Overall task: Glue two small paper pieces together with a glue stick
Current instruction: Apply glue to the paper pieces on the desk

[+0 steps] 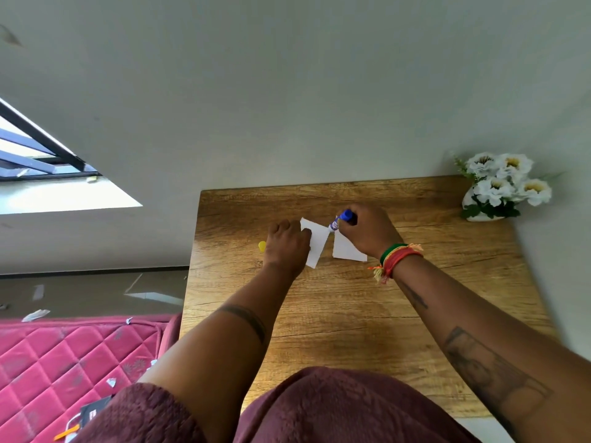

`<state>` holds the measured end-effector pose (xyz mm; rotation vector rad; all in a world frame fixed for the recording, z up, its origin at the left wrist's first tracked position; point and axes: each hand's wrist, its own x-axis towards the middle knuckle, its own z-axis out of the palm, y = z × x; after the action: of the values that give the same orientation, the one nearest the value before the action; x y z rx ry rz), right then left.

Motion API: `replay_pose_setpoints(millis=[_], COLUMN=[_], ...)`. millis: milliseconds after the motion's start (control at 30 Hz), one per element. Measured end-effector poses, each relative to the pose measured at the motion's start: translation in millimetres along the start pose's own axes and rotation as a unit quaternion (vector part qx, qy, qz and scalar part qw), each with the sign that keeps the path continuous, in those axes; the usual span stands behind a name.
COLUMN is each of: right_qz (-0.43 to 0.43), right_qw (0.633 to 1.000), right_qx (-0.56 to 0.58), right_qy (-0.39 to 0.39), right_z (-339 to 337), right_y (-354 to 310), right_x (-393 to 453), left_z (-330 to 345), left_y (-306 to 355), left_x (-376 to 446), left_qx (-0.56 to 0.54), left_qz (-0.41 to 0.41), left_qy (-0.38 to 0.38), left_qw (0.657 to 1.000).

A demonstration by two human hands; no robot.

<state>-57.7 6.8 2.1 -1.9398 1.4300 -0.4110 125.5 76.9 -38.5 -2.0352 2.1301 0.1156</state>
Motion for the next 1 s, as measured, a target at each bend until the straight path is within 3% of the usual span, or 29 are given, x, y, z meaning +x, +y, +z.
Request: replay_pose_setpoints(millis=[400, 1000], right_qz=[-0.019, -0.101], right_qw=[0.998, 0.975], right_qx=[-0.06, -0.173], right_qy=[-0.026, -0.093], right_z=[23.7, 37.3], right_y=[-2.5, -30.2], right_x=[11.3, 40.3], left_z=[17.6, 18.5], left_y=[-8.9, -13.8], left_x=[0.5, -2.9], left_qx=[-0.077, -0.086], left_qz=[-0.026, -0.027], left_qy=[0.088, 0.045], left_qw=[0.993, 0.995])
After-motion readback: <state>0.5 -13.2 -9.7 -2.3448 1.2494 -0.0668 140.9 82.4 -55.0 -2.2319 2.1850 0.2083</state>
